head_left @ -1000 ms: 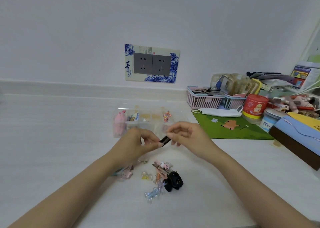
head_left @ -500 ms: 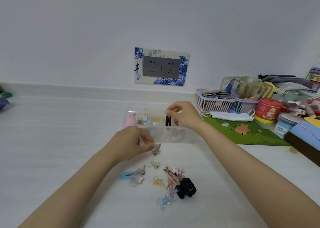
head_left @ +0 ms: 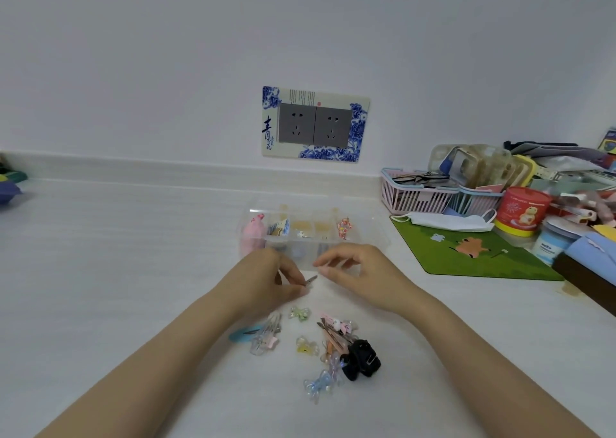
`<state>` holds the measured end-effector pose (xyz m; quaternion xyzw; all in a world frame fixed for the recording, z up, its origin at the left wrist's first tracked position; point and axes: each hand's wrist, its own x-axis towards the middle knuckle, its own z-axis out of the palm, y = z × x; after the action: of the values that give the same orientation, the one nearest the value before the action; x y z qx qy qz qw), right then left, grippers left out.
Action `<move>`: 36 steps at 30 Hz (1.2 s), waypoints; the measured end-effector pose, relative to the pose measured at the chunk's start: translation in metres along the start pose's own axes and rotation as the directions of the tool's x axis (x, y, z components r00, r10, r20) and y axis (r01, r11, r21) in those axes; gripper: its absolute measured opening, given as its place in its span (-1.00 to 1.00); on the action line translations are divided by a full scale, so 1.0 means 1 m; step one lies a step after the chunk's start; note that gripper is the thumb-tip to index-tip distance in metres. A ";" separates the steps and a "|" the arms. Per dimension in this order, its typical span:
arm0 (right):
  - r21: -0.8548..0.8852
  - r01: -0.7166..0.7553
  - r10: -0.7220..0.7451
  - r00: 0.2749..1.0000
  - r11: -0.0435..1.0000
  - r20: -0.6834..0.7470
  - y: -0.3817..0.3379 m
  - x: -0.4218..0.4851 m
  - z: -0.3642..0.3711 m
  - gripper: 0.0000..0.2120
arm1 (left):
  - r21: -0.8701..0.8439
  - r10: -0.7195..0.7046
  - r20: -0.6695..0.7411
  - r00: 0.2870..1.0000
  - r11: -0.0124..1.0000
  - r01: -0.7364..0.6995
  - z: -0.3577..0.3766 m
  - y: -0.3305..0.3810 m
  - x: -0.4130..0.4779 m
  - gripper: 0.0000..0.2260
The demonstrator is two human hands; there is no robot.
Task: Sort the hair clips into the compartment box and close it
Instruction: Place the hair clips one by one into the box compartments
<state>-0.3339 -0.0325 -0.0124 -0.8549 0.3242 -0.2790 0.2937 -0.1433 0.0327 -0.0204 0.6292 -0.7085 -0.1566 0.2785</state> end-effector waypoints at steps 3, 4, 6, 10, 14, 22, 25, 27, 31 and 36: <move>0.010 -0.021 0.021 0.999 1.000 0.025 0.001 0.001 0.002 -0.86 | -0.102 -0.016 0.008 1.000 0.995 0.016 -0.004 -0.005 0.003 -0.93; 0.004 -0.027 0.027 0.999 1.000 0.038 0.002 0.000 0.004 -0.83 | -0.133 -0.015 0.018 1.000 0.991 0.017 -0.005 -0.007 0.004 -0.95; -0.051 -0.044 0.048 0.997 0.998 0.067 0.003 -0.001 0.008 -0.77 | -0.174 -0.007 0.023 1.000 0.985 0.011 -0.006 -0.007 0.004 -0.96; -0.062 -0.058 0.062 0.996 0.996 0.071 0.006 -0.001 0.016 -0.79 | -0.326 -0.037 0.061 0.997 0.944 0.055 -0.006 -0.003 0.004 -0.92; 0.174 -0.083 0.082 0.997 0.981 0.013 0.002 -0.001 0.019 -0.94 | -0.552 -0.073 0.106 0.992 0.825 0.119 -0.011 -0.001 0.003 -0.91; 0.511 -0.082 0.170 0.977 0.856 -0.128 -0.007 0.004 0.003 -0.95 | -0.653 -0.103 0.103 0.989 0.744 0.146 -0.017 0.005 0.001 -0.86; 0.458 -0.048 0.189 0.945 0.888 -0.267 -0.012 0.018 -0.013 -0.93 | -0.569 -0.124 0.053 0.991 0.812 0.132 -0.017 0.003 0.002 -0.86; 0.285 -0.050 0.141 0.940 0.957 -0.310 -0.012 0.031 -0.027 -0.89 | -0.488 -0.114 0.021 0.993 0.866 0.110 -0.017 0.000 0.003 -0.87; -0.124 -0.153 0.139 0.984 0.981 -0.113 -0.010 0.056 -0.039 -0.77 | -0.413 -0.087 -0.010 0.996 0.908 0.075 -0.018 -0.003 0.004 -0.87; -0.333 -0.155 0.147 0.988 0.930 -0.050 -0.003 0.073 -0.032 -0.78 | -0.379 -0.086 -0.002 0.996 0.922 0.079 -0.023 -0.005 0.006 -0.89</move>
<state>-0.3076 -0.0933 0.0315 -0.8615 0.4354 -0.2064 0.1604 -0.1265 0.0295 -0.0038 0.5942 -0.6355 -0.2961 0.3942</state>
